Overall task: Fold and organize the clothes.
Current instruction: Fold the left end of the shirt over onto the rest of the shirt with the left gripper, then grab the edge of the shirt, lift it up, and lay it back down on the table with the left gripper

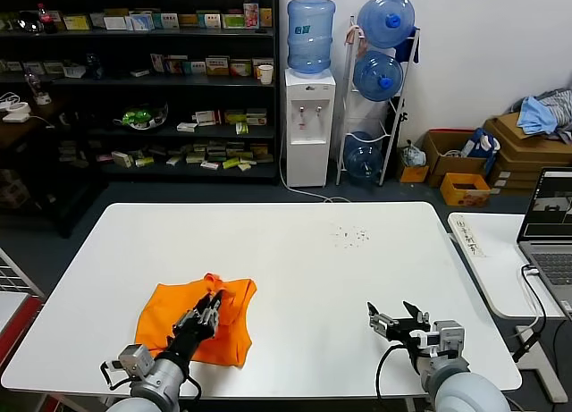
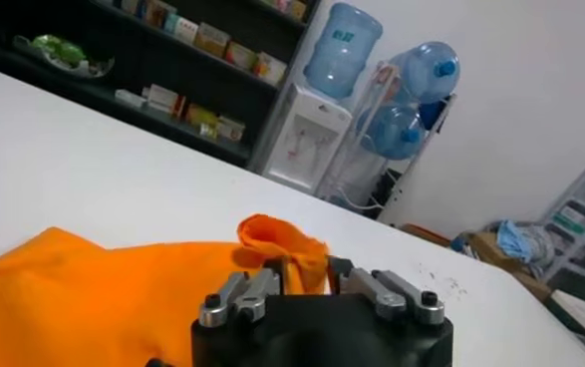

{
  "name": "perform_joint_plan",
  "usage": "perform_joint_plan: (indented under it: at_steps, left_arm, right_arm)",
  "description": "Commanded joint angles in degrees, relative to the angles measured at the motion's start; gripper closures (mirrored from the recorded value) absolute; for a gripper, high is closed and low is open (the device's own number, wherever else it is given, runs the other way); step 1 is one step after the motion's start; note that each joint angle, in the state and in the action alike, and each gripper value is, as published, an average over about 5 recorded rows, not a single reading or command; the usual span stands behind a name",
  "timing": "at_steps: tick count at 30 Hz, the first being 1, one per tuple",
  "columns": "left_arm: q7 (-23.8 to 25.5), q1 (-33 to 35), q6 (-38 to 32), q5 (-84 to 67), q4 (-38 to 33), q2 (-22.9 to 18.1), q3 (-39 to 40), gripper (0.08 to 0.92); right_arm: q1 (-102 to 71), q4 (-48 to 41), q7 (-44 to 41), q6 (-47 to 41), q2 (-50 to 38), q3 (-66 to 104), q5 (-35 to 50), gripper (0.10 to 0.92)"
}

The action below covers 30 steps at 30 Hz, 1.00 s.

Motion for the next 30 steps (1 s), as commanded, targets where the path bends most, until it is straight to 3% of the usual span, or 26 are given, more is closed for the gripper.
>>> perform_joint_plan:
  at_steps: [1,9,14,30]
  left_arm:
    - [2.9,4.2,-0.6,1.2,-1.6,3.7,-4.1,0.539]
    - [9.6,7.8,-5.2,12.5,8.1,12.2,-17.4,0.314]
    - [11.6,7.3,-6.6,9.1,14.2,17.7,-20.6,0.195]
    - [10.2,1.4,2.2,-7.8,18.0,21.4,-13.8,0.177]
  right_arm:
    - [0.4,-0.3,-0.2,0.0,0.0,-0.4,0.1,0.203]
    - [1.0,-0.5,-0.4,0.1,-0.1,-0.8,0.4,0.203]
    - [1.4,-0.7,-0.6,0.2,0.0,-1.2,0.4,0.203]
    - [0.8,-0.3,-0.5,0.0,-0.1,-0.9,0.4,0.203]
